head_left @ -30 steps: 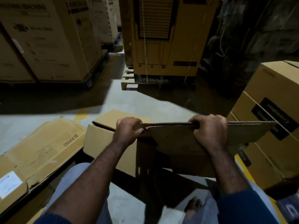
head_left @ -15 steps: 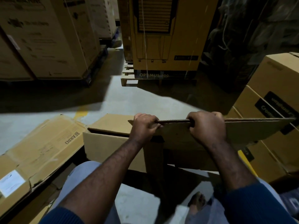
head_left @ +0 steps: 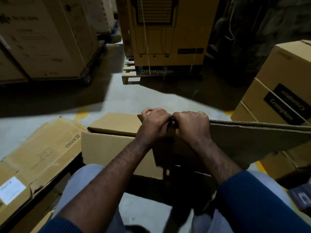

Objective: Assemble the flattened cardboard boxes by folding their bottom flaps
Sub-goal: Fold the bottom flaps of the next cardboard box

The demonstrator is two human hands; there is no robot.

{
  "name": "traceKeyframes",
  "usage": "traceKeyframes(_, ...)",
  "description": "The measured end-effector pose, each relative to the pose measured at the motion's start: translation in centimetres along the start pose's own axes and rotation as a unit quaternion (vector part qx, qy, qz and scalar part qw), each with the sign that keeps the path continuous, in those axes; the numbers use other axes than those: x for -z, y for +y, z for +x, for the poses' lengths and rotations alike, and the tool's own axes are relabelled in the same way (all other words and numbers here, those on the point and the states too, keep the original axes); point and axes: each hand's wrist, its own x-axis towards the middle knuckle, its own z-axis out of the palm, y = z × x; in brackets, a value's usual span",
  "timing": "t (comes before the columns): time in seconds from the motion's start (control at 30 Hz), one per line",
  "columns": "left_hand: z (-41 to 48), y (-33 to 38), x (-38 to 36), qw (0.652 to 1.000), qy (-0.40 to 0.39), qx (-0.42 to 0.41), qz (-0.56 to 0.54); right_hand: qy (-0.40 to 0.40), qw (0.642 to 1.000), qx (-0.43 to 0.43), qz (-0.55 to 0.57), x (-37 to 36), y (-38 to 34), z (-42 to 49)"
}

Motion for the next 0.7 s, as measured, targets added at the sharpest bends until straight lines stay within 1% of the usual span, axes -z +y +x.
traceKeyframes(0.03,-0.5,-0.1,0.0,1.0,0.011,0.015,0.007,-0.002,1.0,-0.008,0.001,-0.2,0.2,0.0)
traceKeyframes(0.07,-1.1,-0.2,0.2,0.998,0.03,0.052,0.011,-0.005,1.0,-0.018,0.003,-0.4,0.4,-0.1)
traceKeyframes(0.1,-1.8,-0.4,0.3,0.992,0.058,0.112,0.006,-0.007,1.0,-0.028,0.004,-0.5,0.7,-0.1)
traceKeyframes(0.13,-2.6,-0.4,0.5,0.977,0.086,0.193,-0.002,-0.004,0.999,-0.04,0.004,-0.4,1.0,-0.1)
traceKeyframes(0.17,-3.5,-0.6,0.3,0.952,0.111,0.285,-0.014,0.001,0.999,-0.05,0.005,-0.4,1.3,-0.1)
traceKeyframes(0.2,-4.5,-1.1,-0.3,0.916,0.119,0.382,-0.031,0.001,0.998,-0.058,0.007,-0.4,1.6,-0.1)
traceKeyframes(0.23,-5.7,-1.8,-0.9,0.868,0.108,0.482,-0.058,-0.003,0.998,-0.063,0.009,-0.3,1.8,-0.2)
traceKeyframes(0.27,-7.0,-2.1,-1.4,0.811,0.074,0.574,-0.087,-0.009,0.998,-0.065,0.011,-0.2,1.9,-0.3)
traceKeyframes(0.3,-8.4,-2.4,-2.0,0.751,0.026,0.648,-0.125,-0.012,0.998,-0.066,0.011,0.0,2.0,-0.4)
traceKeyframes(0.33,-9.9,-2.2,-2.4,0.696,-0.026,0.697,-0.171,-0.012,0.998,-0.066,0.012,0.1,1.9,-0.4)
traceKeyframes(0.37,-11.6,-2.0,-2.8,0.647,-0.066,0.725,-0.226,-0.011,0.998,-0.067,0.013,0.3,1.9,-0.5)
traceKeyframes(0.4,-13.2,-1.5,-3.4,0.598,-0.081,0.747,-0.279,-0.012,0.997,-0.07,0.017,0.4,1.9,-0.6)
traceKeyframes(0.47,-15.7,0.1,-4.0,0.5,-0.059,0.78,-0.372,-0.014,0.997,-0.071,0.025,0.6,2.1,-0.8)
traceKeyframes(0.5,-16.8,0.6,-4.6,0.454,-0.031,0.786,-0.419,-0.014,0.997,-0.069,0.027,0.6,2.3,-0.8)
traceKeyframes(0.53,-17.5,1.3,-5.0,0.415,-0.008,0.786,-0.458,-0.015,0.997,-0.069,0.03,0.7,2.5,-0.9)
traceKeyframes(0.57,-18.3,1.6,-5.7,0.39,0.014,0.782,-0.486,-0.017,0.997,-0.07,0.032,0.7,2.8,-1.0)
traceKeyframes(0.63,-19.2,1.8,-6.9,0.369,0.045,0.774,-0.512,-0.02,0.996,-0.077,0.034,0.5,3.3,-1.1)
traceKeyframes(0.7,-19.0,2.1,-7.2,0.358,0.085,0.755,-0.543,-0.02,0.996,-0.085,0.035,0.3,3.9,-1.1)
